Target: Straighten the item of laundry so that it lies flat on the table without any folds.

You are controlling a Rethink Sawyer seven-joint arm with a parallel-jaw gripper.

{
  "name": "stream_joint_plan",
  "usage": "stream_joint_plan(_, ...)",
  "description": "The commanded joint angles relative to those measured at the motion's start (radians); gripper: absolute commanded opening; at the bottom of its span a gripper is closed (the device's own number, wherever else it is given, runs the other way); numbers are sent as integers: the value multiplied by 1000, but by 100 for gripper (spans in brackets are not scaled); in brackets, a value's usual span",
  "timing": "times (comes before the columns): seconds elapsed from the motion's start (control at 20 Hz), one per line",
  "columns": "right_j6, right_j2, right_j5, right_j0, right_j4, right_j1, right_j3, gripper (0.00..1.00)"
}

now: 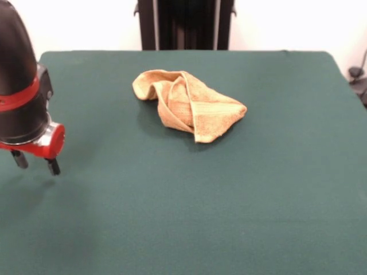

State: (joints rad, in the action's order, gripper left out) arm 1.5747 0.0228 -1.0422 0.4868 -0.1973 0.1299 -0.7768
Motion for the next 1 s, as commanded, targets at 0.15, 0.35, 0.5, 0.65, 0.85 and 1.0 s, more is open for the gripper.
stream_joint_plan(0.15, 70, 76, 78, -105, 3, 8, -80, 100)
stream_joint_plan(0.35, 98, 64, 88, -129, 4, 8, -87, 100)
stream_joint_plan(0.5, 120, 58, 99, -146, 8, 10, -98, 100)
stream_joint_plan(0.65, 144, 53, 109, -165, 14, 12, -110, 100)
stream_joint_plan(0.85, 176, 54, 133, -185, 27, 17, -136, 100)
stream_joint_plan(1.0, 194, 56, 162, -197, 33, 16, -156, 100)
